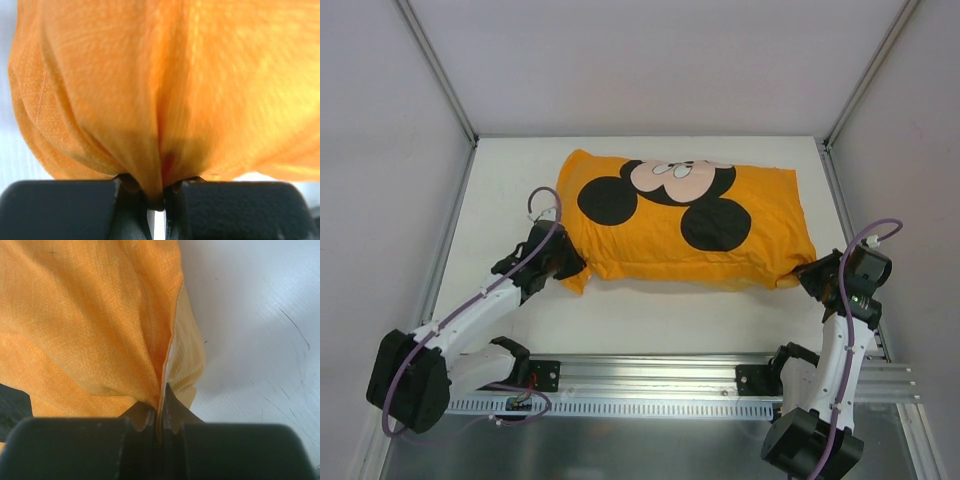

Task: Remove the pillowcase from the pillow

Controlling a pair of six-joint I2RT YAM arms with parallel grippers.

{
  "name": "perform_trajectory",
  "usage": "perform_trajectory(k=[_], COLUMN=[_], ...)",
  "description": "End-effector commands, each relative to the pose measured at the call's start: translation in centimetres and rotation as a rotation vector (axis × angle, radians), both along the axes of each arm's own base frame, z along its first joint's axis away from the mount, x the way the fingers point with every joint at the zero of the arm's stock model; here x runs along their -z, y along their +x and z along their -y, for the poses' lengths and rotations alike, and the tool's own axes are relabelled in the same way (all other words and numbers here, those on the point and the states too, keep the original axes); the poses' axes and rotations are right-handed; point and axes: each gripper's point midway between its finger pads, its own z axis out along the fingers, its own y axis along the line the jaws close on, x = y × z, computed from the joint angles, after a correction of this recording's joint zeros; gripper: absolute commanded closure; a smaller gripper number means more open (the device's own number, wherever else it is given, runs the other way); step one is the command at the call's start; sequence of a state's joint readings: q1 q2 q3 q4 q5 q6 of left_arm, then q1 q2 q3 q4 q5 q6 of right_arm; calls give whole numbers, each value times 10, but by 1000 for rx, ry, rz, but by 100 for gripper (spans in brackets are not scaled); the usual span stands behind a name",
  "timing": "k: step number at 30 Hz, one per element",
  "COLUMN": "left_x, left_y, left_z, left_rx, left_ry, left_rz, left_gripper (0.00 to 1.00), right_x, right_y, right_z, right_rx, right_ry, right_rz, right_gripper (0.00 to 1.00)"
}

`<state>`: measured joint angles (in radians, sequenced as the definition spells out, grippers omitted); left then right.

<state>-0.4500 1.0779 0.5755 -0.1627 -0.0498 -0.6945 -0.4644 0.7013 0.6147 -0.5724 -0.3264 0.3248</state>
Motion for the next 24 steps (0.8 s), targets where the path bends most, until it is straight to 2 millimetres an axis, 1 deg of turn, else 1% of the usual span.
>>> perform_trajectory(k=[1, 2, 3, 4, 5, 6, 8, 9, 10, 12, 13, 14, 15, 16, 18, 19, 20, 21, 22, 23, 24], left_x=[-62, -74, -84, -108, -120, -148, -179, -194, -231, -257, -285, -293, -301, -321, -335, -352, -358, -373, -377, -378, -387], left_y=[-7, -11, -14, -21, -21, -24, -22, -22, -20, -20, -19, -20, -21, -27, -35, -49, -56, -72, -79, -86, -99], left_z=[0, 0, -2, -6, -14, -21, -31, -35, -38, -47, -51, -60, -65, -71, -81, -88, -92, -103, -108, -114, -122], left_rx=[20, 21, 14, 9, -33, -50, -69, -75, -85, -104, -121, -156, -172, -193, -222, -231, -233, -255, -265, -273, -291], left_ry=[-68, -87, -104, -131, -130, -151, -129, -119, -129, -89, -97, -68, -58, -69, -69, -91, -97, -114, -112, -107, -120], left_rz=[112, 136, 159, 220, 256, 327, 408, 439, 506, 550, 595, 602, 614, 656, 696, 749, 772, 819, 835, 841, 874], left_gripper=[100, 100, 100, 100, 100, 100, 100, 100, 100, 100, 100, 100, 100, 100, 100, 100, 100, 100, 100, 100, 100], right_x=[-17, -17, -27, -33, -38, -57, -84, -117, -135, -170, -208, -224, -241, -267, -290, -309, -315, -320, -331, -331, -333], right_y=[8, 10, 13, 16, 19, 28, 37, 45, 48, 53, 52, 50, 46, 40, 29, 19, 13, 7, -4, -10, -15], right_z=[-6, -6, -4, -2, -1, 2, 7, 9, 9, 9, 9, 7, 6, 2, -5, -13, -18, -21, -27, -30, -33], right_rx=[-34, -31, -30, -21, -11, 7, 23, 24, 22, 30, 30, 36, 37, 31, 17, -2, -17, -28, -36, -43, -55], right_ry=[15, 23, 13, 14, 17, 18, 12, 0, -1, 10, -19, -22, -33, -56, -67, -83, -94, -104, -127, -140, -149], right_rz=[49, 41, 59, 71, 83, 134, 184, 238, 270, 324, 398, 428, 467, 529, 582, 630, 643, 656, 689, 687, 693], right_gripper=[99, 99, 99, 99, 99, 99, 99, 99, 99, 99, 99, 99, 99, 99, 99, 99, 99, 99, 99, 99, 99])
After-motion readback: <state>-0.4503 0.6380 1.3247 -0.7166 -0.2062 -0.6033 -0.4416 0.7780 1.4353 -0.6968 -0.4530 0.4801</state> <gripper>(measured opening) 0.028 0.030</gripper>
